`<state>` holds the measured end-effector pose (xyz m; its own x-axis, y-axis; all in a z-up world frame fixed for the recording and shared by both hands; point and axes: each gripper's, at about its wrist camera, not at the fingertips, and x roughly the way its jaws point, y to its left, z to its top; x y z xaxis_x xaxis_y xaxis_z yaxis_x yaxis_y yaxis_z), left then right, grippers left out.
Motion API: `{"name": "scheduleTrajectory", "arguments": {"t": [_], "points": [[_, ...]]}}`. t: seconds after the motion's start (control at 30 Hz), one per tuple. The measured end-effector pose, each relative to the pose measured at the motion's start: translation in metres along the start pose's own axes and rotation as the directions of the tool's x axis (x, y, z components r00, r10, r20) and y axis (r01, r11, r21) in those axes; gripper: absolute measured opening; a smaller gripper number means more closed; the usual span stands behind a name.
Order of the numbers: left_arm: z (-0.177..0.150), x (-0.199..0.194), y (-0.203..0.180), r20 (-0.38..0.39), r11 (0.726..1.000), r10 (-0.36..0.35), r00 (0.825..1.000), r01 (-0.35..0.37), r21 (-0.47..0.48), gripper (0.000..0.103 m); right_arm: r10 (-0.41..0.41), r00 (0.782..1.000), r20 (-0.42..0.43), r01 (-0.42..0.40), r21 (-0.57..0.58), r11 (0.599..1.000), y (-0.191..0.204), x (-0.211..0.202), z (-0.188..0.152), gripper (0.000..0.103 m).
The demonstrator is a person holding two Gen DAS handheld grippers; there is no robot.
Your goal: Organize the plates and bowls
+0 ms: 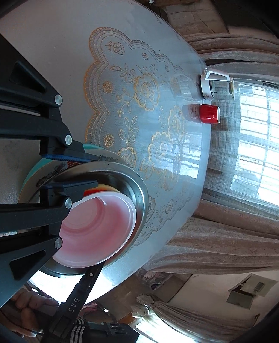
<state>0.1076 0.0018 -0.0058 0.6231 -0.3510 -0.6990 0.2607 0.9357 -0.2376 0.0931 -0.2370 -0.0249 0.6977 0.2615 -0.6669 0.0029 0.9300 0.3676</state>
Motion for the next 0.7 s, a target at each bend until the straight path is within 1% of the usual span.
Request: {"name": "scheduleTrajectory", "arguments": {"t": [0.23, 0.47, 0.7], "points": [[-0.002, 0.005, -0.006, -0.012, 1.000, 0.012, 1.000, -0.012, 0.017, 0.016, 0.014, 1.000, 0.003, -0.014, 0.040, 0.999, -0.009, 0.000, -0.001, 0.018], [-0.002, 0.007, -0.006, -0.031, 1.000, 0.015, 0.999, -0.015, 0.011, 0.018, 0.012, 1.000, 0.001, -0.012, 0.042, 0.999, -0.011, 0.002, -0.002, 0.018], [-0.002, 0.007, -0.006, -0.026, 1.000, 0.019, 0.999, -0.018, 0.009, 0.018, 0.029, 1.000, -0.003, -0.028, 0.066, 0.997, -0.016, 0.000, -0.003, 0.019]]}}
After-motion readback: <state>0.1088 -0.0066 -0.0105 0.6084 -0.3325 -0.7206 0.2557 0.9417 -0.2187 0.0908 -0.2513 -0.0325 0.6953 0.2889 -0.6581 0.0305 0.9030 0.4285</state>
